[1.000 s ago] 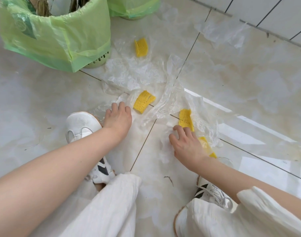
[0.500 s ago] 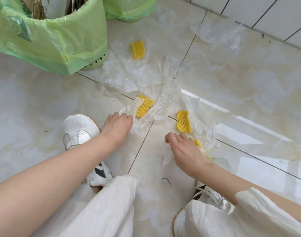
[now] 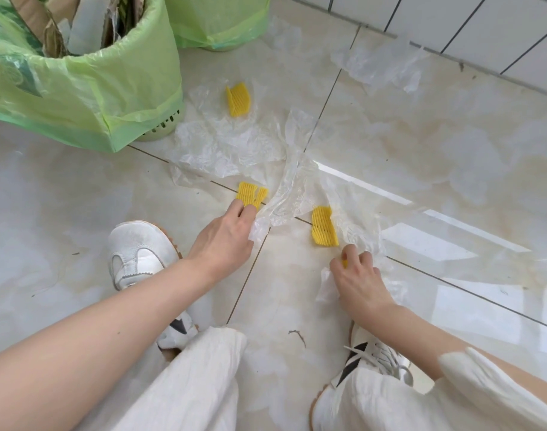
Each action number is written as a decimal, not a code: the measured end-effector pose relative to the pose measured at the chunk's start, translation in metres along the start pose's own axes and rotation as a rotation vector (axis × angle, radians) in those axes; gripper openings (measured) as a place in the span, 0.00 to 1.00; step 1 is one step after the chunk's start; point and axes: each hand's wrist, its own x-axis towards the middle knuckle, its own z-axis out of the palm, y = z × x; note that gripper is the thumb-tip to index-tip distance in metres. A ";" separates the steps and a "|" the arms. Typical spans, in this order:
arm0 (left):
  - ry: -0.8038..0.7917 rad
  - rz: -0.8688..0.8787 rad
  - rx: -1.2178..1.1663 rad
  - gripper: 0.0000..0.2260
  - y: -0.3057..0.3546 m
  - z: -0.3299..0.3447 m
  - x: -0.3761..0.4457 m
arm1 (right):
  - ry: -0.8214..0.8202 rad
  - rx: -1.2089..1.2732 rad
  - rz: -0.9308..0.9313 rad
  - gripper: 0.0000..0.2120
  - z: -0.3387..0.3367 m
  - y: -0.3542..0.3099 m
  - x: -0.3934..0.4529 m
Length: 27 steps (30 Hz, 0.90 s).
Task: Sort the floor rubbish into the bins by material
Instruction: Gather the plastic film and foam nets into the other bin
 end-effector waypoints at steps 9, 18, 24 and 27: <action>-0.050 -0.104 -0.190 0.17 -0.004 -0.001 0.018 | 0.158 0.135 -0.222 0.22 -0.025 -0.009 0.020; -0.149 -0.189 -0.203 0.22 -0.022 0.006 0.056 | 0.135 0.325 -0.135 0.20 -0.052 -0.009 0.048; -0.200 -0.179 -0.151 0.22 -0.037 0.007 0.068 | -0.002 0.297 -0.096 0.19 -0.049 -0.006 0.064; -0.204 -0.126 -0.079 0.20 -0.041 0.006 0.072 | -0.041 0.310 -0.050 0.20 -0.041 -0.007 0.072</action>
